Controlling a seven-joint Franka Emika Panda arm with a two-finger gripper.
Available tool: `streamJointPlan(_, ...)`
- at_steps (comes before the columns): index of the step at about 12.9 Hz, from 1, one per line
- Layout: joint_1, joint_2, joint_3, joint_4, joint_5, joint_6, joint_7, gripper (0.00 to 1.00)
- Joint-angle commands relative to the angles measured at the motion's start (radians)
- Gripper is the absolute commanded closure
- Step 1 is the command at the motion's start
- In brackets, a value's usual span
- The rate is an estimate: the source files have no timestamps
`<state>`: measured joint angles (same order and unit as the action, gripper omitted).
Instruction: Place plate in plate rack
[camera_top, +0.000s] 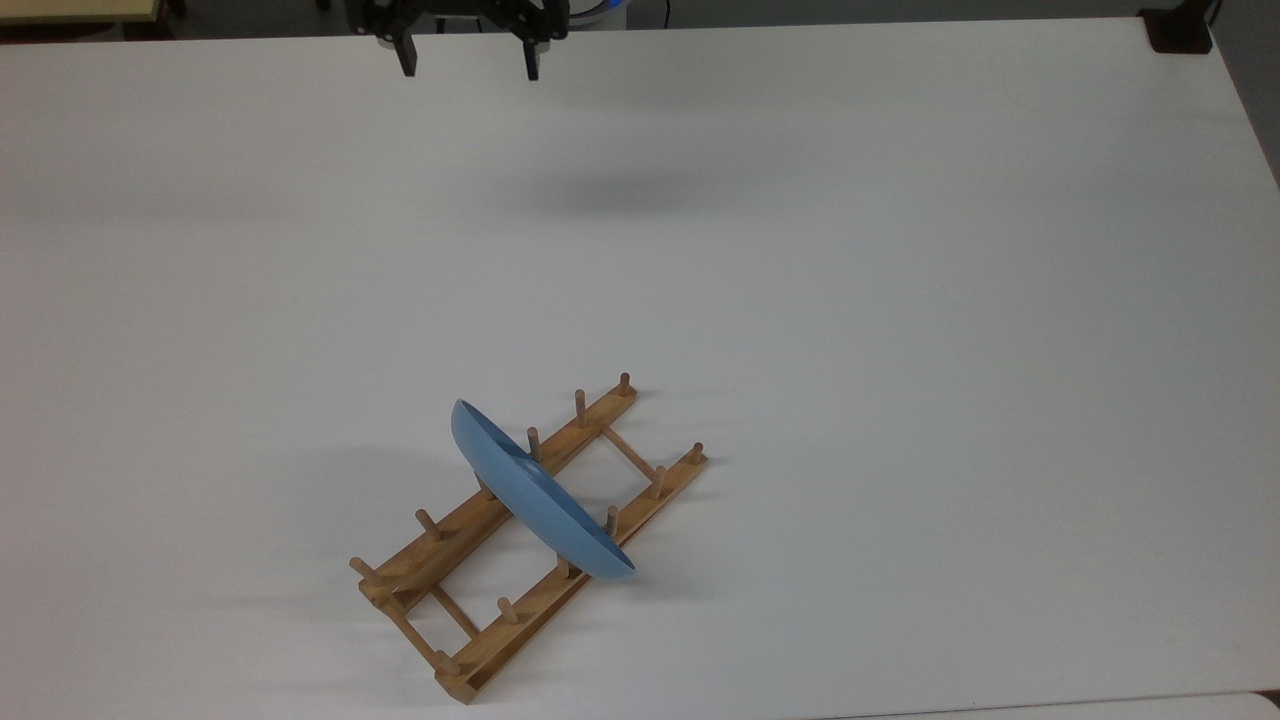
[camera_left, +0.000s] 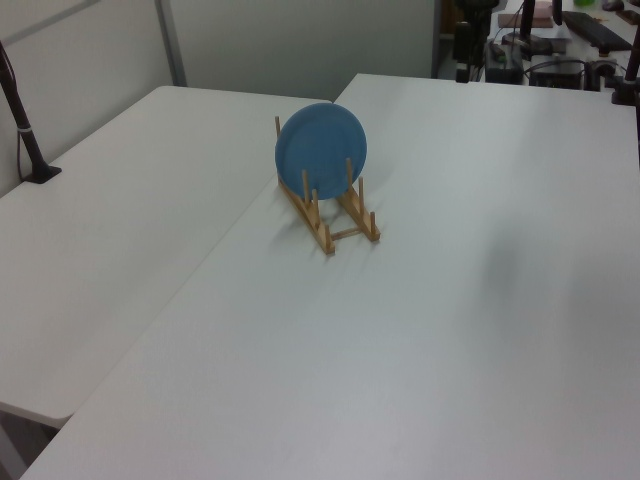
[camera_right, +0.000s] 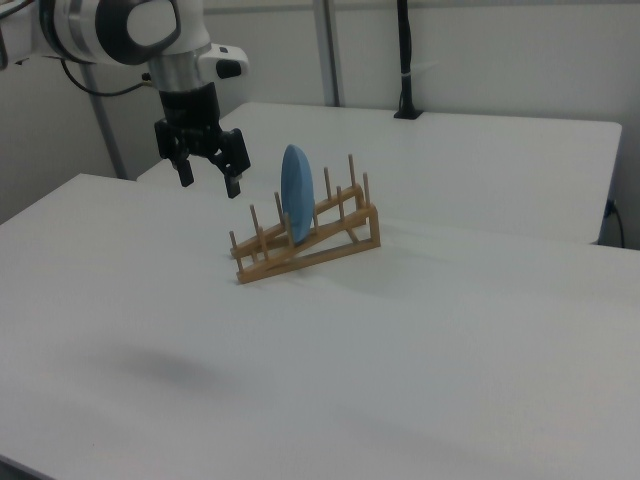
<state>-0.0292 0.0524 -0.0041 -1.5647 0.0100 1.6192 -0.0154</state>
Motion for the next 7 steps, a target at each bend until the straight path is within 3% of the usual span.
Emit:
streamJointPlan(1, -0.009, -0.026, 0.012, -0.04, -0.017, -0.001, -0.026, 0.0)
streamJointPlan(3, -0.003, -0.025, 0.013, -0.038, -0.067, -0.002, -0.026, 0.0)
streamJointPlan(7, -0.003, -0.023, 0.012, -0.034, -0.07, -0.01, -0.023, 0.0)
